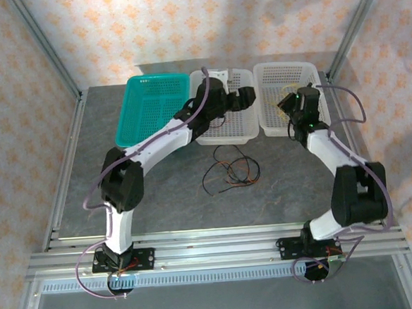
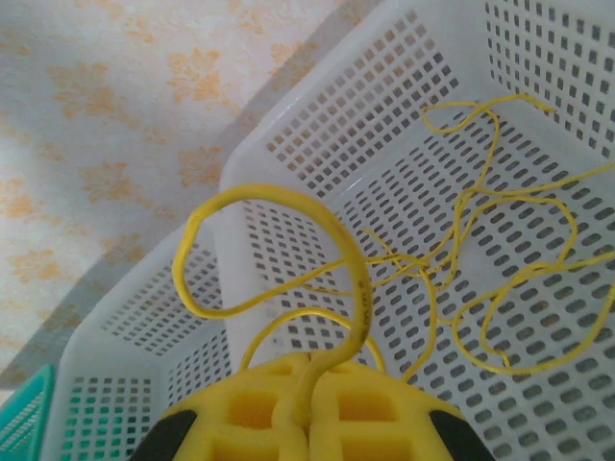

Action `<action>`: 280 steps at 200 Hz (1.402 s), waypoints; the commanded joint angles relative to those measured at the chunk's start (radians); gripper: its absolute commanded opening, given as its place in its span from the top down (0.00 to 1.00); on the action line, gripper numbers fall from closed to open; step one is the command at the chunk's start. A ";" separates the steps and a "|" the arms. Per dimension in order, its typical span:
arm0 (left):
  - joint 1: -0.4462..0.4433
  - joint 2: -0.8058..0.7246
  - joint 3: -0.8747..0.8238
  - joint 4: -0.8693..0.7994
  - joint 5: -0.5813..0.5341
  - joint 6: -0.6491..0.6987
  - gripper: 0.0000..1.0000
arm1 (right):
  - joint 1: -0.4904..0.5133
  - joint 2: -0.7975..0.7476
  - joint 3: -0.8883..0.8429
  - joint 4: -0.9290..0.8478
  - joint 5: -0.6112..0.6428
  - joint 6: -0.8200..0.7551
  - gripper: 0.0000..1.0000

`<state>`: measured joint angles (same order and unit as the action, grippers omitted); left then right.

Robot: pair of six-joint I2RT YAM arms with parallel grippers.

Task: Untangle the cables

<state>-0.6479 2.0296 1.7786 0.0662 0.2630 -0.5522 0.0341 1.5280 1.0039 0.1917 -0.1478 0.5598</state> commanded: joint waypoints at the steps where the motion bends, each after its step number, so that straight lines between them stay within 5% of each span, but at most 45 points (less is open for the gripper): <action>1: -0.003 0.075 0.147 -0.099 -0.001 0.057 0.18 | -0.025 0.071 0.101 0.071 -0.063 0.038 1.00; 51: -0.005 0.181 0.302 -0.176 0.003 0.066 0.16 | -0.031 0.297 0.293 -0.006 -0.095 0.099 1.00; 109: -0.019 0.096 0.130 -0.162 -0.042 0.081 0.14 | -0.042 0.377 0.313 -0.088 -0.032 0.134 0.78; 206: -0.054 -0.196 -0.312 -0.029 -0.108 0.047 0.13 | -0.042 0.052 0.087 -0.175 0.164 0.024 0.41; 280: -0.102 -0.382 -0.569 0.016 -0.140 0.037 0.14 | -0.032 -0.246 -0.066 -0.273 0.183 -0.082 0.40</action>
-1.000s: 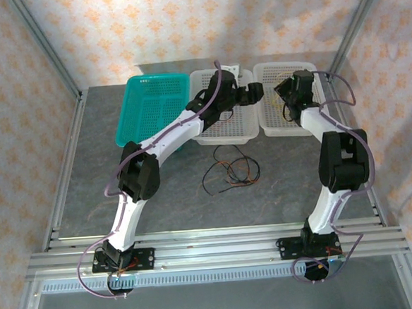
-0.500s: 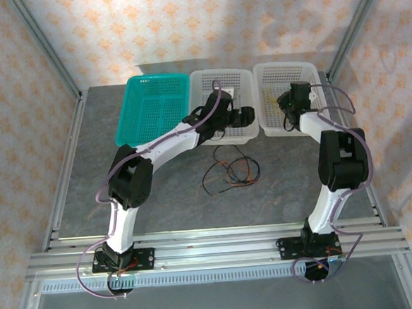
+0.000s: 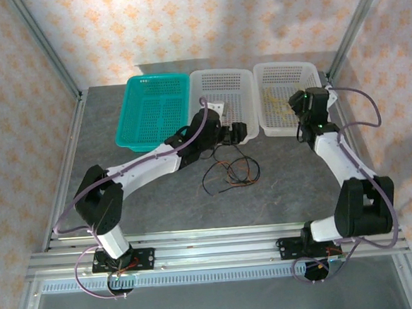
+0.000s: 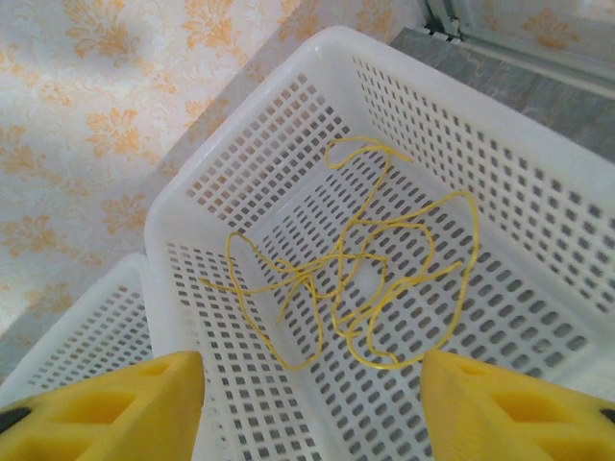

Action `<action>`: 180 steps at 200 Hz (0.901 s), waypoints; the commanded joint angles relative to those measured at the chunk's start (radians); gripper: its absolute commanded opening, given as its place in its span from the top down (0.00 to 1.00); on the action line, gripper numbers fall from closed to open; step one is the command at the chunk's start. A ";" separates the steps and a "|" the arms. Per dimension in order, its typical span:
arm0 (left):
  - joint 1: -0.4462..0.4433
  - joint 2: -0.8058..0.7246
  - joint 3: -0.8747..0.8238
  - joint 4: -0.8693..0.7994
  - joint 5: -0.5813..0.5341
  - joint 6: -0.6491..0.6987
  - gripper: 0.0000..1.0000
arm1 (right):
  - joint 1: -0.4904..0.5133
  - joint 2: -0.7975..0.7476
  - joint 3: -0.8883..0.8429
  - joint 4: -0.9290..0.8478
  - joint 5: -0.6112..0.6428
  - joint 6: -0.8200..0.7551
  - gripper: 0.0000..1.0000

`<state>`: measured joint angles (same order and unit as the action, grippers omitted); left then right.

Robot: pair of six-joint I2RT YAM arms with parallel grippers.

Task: Untangle the cables

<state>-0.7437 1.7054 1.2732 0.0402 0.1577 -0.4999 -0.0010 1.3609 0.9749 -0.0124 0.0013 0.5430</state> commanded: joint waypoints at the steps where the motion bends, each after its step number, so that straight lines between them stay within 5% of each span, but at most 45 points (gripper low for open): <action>1: -0.006 -0.060 -0.067 0.042 -0.035 -0.015 0.15 | 0.004 -0.083 -0.039 -0.070 0.034 -0.068 0.40; 86: -0.056 -0.234 -0.279 0.018 -0.135 -0.046 0.16 | 0.175 -0.316 -0.180 -0.231 -0.058 -0.102 0.49; 180: -0.109 -0.372 -0.560 0.095 -0.178 -0.205 0.19 | 0.585 -0.271 -0.268 -0.335 -0.012 0.028 0.60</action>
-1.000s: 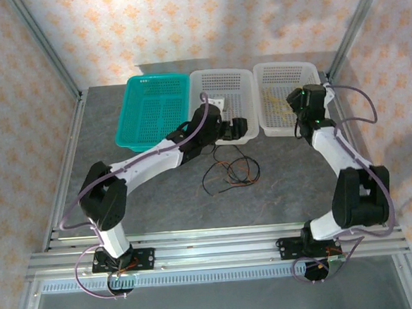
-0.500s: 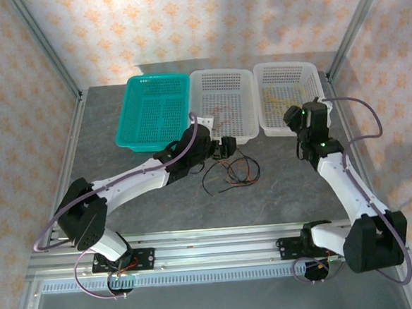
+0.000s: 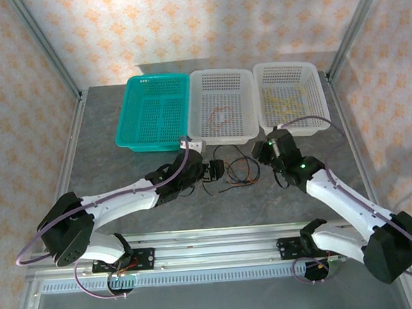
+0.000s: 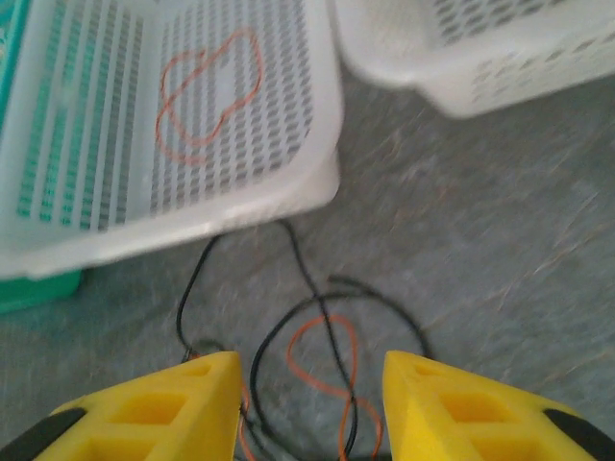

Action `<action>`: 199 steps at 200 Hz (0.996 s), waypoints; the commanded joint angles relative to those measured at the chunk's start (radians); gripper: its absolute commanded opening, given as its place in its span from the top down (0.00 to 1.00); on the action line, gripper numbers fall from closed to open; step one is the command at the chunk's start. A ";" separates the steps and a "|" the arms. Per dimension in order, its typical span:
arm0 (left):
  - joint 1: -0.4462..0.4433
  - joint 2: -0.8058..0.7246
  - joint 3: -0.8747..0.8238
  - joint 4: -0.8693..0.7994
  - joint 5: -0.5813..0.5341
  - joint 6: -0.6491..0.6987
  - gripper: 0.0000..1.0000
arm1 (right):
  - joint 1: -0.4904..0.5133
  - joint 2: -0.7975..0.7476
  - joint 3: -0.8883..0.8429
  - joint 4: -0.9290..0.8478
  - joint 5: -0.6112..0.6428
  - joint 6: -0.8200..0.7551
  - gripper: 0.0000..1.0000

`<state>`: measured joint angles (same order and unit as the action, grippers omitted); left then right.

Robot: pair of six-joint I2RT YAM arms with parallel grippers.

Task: Untangle the cables

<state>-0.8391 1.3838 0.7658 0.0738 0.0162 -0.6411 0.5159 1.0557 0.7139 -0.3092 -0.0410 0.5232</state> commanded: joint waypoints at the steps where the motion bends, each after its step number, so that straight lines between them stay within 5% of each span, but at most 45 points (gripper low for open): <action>1: -0.015 -0.052 -0.055 0.064 -0.037 -0.066 0.19 | 0.071 0.036 -0.007 -0.039 0.030 0.049 0.60; 66: -0.062 -0.064 -0.170 0.178 -0.052 -0.126 0.20 | 0.135 0.186 0.009 -0.098 0.089 0.022 0.67; 133: -0.063 -0.022 -0.175 0.231 -0.060 -0.130 0.20 | 0.141 0.310 -0.018 0.131 0.195 -0.073 0.75; 199: -0.062 -0.042 -0.172 0.204 -0.088 -0.118 0.21 | 0.141 0.415 -0.064 0.280 0.213 -0.092 0.70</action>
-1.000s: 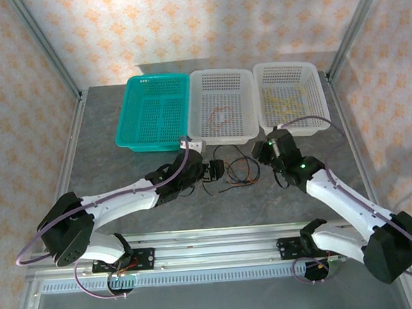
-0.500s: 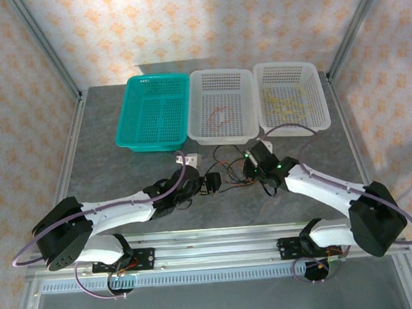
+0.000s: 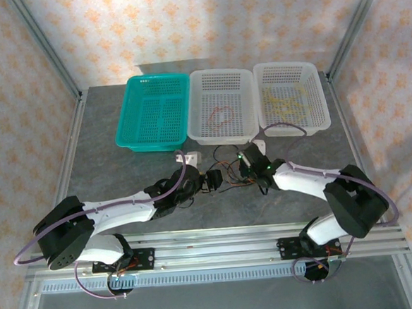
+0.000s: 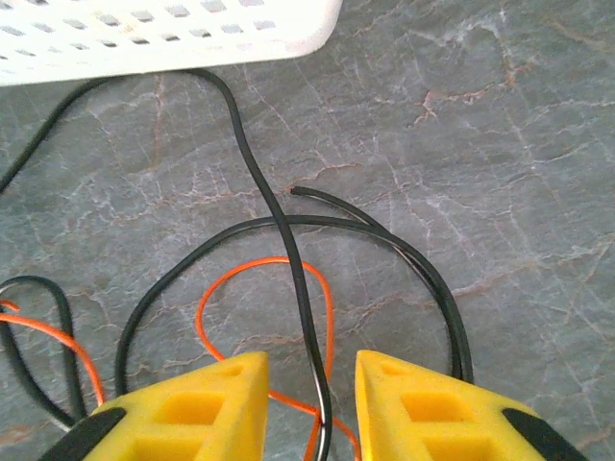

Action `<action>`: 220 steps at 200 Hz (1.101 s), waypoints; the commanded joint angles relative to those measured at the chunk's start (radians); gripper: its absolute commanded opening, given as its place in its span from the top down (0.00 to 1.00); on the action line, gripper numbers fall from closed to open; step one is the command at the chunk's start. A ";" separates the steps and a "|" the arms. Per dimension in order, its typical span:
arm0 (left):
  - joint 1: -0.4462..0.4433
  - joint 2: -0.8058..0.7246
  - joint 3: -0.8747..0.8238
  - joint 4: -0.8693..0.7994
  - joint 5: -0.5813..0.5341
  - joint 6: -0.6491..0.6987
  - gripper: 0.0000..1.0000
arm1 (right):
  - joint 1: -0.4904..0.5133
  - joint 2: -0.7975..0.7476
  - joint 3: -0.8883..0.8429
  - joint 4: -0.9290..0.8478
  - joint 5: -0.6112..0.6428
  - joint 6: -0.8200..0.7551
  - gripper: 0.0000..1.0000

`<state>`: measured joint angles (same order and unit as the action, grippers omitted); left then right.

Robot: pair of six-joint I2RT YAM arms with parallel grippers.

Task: Untangle the cables

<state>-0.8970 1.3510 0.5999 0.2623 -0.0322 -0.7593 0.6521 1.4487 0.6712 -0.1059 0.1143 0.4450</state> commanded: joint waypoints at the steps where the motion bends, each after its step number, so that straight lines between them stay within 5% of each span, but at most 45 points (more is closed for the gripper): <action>1: -0.005 -0.010 -0.006 0.015 -0.040 0.000 0.21 | 0.004 0.022 -0.022 0.077 0.057 -0.013 0.70; 104: -0.003 -0.002 0.013 0.008 -0.097 -0.006 0.22 | 0.003 -0.062 -0.036 0.077 0.098 -0.027 0.93; 220: 0.128 -0.026 0.117 -0.019 -0.020 0.143 0.09 | 0.006 -0.469 0.101 -0.144 -0.148 -0.264 1.00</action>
<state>-0.7994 1.3506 0.6662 0.2504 -0.1013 -0.7052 0.6521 1.0374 0.7044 -0.1978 0.0277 0.2440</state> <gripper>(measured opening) 0.912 0.039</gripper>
